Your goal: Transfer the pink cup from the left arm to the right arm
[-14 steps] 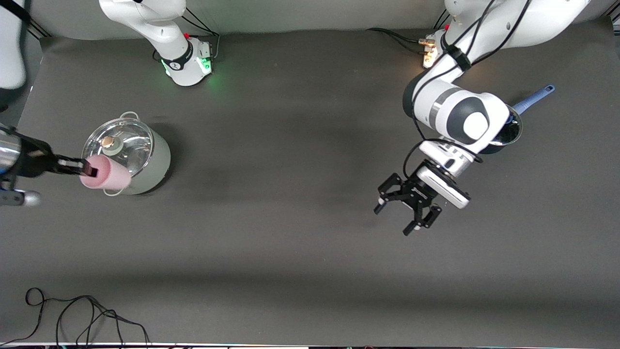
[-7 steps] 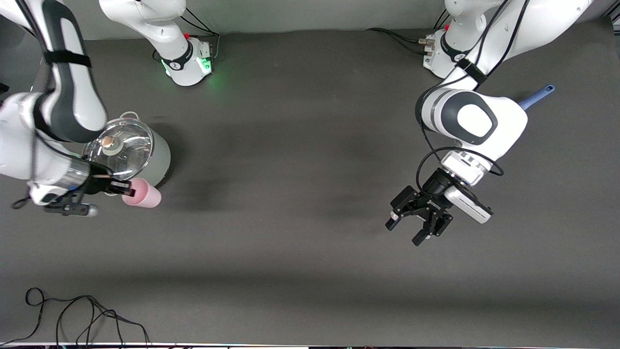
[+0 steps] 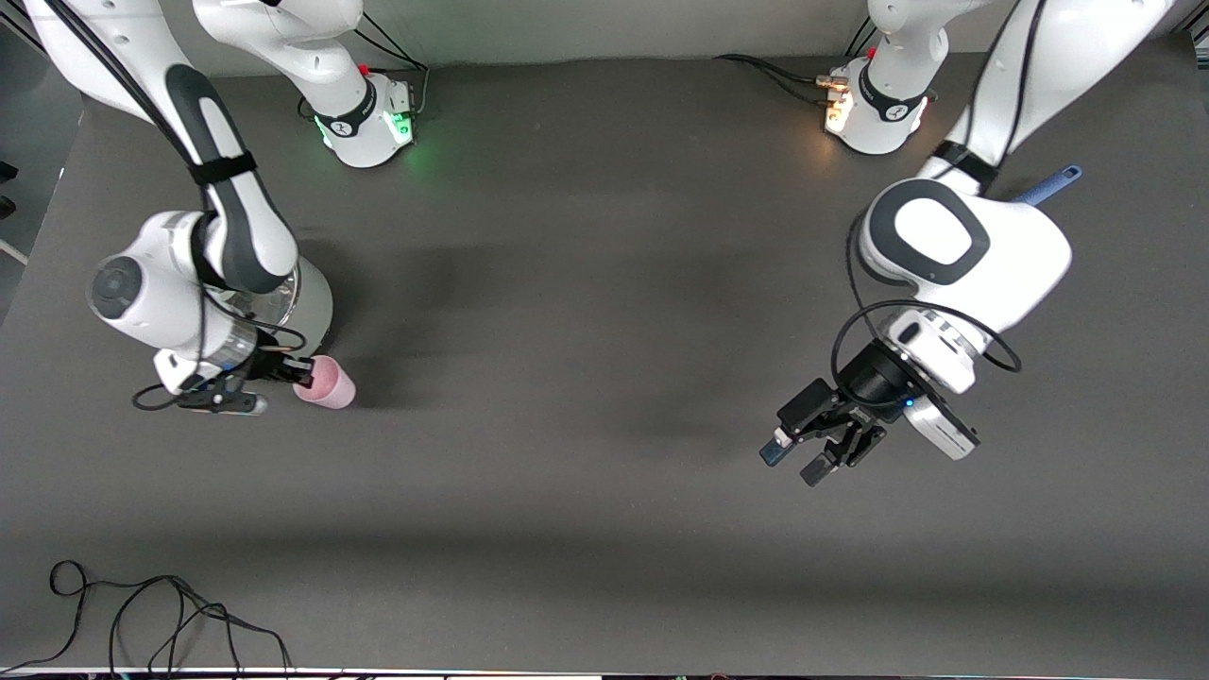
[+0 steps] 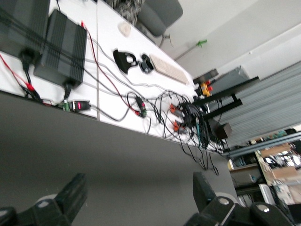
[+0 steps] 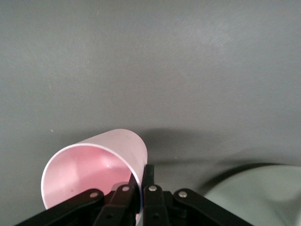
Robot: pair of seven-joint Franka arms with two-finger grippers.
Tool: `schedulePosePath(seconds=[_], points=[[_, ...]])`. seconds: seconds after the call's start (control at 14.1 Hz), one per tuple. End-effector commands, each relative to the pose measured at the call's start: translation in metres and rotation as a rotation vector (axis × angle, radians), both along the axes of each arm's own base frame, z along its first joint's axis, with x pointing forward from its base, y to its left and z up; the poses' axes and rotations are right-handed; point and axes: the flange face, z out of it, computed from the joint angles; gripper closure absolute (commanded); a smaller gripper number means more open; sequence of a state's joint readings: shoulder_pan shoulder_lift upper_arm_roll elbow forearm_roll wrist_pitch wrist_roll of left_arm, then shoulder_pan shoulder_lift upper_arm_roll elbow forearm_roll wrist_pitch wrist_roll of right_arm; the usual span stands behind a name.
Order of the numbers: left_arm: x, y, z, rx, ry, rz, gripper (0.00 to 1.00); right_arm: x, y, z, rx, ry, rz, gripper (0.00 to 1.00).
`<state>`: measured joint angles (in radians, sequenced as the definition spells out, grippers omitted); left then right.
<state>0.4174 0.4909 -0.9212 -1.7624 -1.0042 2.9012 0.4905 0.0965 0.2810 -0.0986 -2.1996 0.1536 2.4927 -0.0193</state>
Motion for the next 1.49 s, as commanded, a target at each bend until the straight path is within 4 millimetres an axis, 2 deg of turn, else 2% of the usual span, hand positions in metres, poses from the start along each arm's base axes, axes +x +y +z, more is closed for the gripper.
schedulePosePath(seconds=[0.0,0.14,0.21,0.35,0.42,0.57,0.85,1.13,1.42], points=[[-0.003,0.033,0.014,0.077,0.173,-0.071,0.00,0.003,-0.002,-0.017,-0.009,-0.013,0.003,1.00],[-0.008,0.049,0.019,0.177,0.257,-0.147,0.00,0.002,-0.003,-0.027,-0.012,0.002,0.001,1.00],[-0.011,0.060,0.022,0.231,0.270,-0.175,0.00,0.002,-0.003,-0.028,-0.012,0.004,0.001,0.90],[-0.020,0.089,0.027,0.358,0.330,-0.237,0.00,0.003,-0.001,-0.025,-0.010,0.002,0.003,0.07],[-0.025,0.101,0.028,0.417,0.360,-0.264,0.00,0.004,-0.001,-0.020,-0.008,-0.001,0.002,0.00],[-0.036,0.128,0.036,0.538,0.414,-0.295,0.00,0.008,0.000,0.010,0.004,-0.012,0.006,0.00],[-0.057,0.178,0.065,0.819,0.545,-0.354,0.00,0.021,-0.004,0.117,0.035,0.004,0.024,0.00],[-0.062,0.193,0.119,0.921,0.601,-0.368,0.00,0.013,-0.016,0.223,0.035,0.007,0.040,0.00],[-0.071,0.197,0.164,0.926,0.615,-0.314,0.00,-0.003,-0.026,0.324,0.023,0.056,0.053,0.00]])
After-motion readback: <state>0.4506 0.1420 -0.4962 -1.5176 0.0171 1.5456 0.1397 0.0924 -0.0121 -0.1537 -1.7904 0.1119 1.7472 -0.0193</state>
